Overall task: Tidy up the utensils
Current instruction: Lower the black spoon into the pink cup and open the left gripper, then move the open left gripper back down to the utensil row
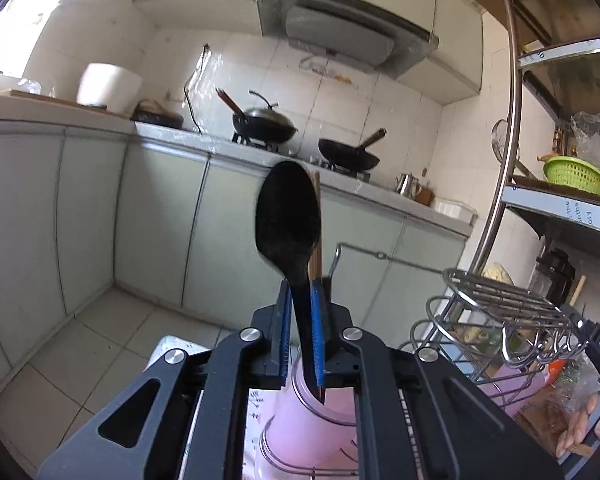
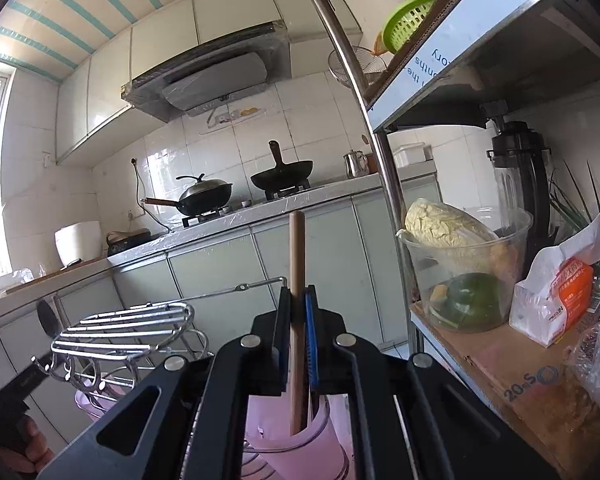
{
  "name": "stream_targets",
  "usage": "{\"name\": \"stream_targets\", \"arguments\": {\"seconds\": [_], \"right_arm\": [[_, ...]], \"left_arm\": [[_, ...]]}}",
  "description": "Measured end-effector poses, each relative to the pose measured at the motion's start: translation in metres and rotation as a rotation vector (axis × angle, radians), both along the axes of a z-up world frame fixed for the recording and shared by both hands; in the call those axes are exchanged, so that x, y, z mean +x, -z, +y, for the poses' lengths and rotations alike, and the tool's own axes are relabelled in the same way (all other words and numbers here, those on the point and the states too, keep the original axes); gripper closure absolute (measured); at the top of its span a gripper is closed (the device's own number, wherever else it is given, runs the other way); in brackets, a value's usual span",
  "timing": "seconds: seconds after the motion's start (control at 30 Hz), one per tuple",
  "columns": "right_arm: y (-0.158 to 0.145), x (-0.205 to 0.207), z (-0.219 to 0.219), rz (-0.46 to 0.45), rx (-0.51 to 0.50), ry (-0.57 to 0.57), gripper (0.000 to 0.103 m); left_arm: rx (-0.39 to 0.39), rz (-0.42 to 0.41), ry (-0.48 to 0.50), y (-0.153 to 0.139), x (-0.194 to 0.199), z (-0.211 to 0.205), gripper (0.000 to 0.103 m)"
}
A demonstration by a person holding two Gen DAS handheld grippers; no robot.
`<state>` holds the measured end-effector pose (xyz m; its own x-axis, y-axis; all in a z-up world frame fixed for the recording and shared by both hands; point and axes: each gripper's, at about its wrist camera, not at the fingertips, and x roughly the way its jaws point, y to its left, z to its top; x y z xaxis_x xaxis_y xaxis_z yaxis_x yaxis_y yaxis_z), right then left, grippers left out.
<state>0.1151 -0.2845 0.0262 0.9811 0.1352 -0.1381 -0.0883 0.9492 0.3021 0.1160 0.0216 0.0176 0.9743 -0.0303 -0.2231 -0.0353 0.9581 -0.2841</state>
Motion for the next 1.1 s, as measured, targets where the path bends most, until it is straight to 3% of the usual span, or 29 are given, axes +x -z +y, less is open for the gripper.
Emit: {"name": "stream_targets", "arguments": {"seconds": [0.13, 0.37, 0.43, 0.47, 0.5, 0.57, 0.6, 1.1], "right_arm": [[-0.008, 0.003, -0.004, 0.004, 0.000, -0.004, 0.097], [0.001, 0.008, 0.001, 0.068, -0.015, -0.024, 0.094], [0.002, 0.009, 0.002, 0.087, -0.011, -0.039, 0.092], [0.002, 0.009, 0.002, 0.094, -0.013, -0.039, 0.090], [0.002, 0.010, 0.002, 0.099, -0.013, -0.041, 0.083], [0.002, 0.009, 0.001, 0.104, -0.007, -0.041, 0.070], [0.001, 0.007, 0.000, 0.102, 0.001, -0.046, 0.068], [-0.006, -0.027, -0.009, 0.136, -0.002, -0.034, 0.068]], "left_arm": [[0.025, 0.046, 0.040, 0.003, 0.006, -0.003, 0.094], [0.029, 0.074, 0.029, 0.006, 0.005, -0.002, 0.093], [0.033, 0.080, 0.018, 0.006, 0.004, 0.000, 0.088], [0.030, 0.080, 0.013, 0.006, 0.003, 0.002, 0.080], [0.024, 0.080, 0.010, 0.004, 0.002, 0.003, 0.072], [0.004, 0.079, 0.013, 0.002, 0.000, 0.006, 0.066], [-0.006, 0.079, 0.016, 0.001, -0.001, 0.008, 0.065], [0.000, 0.104, 0.036, -0.009, -0.043, 0.008, 0.063]]}}
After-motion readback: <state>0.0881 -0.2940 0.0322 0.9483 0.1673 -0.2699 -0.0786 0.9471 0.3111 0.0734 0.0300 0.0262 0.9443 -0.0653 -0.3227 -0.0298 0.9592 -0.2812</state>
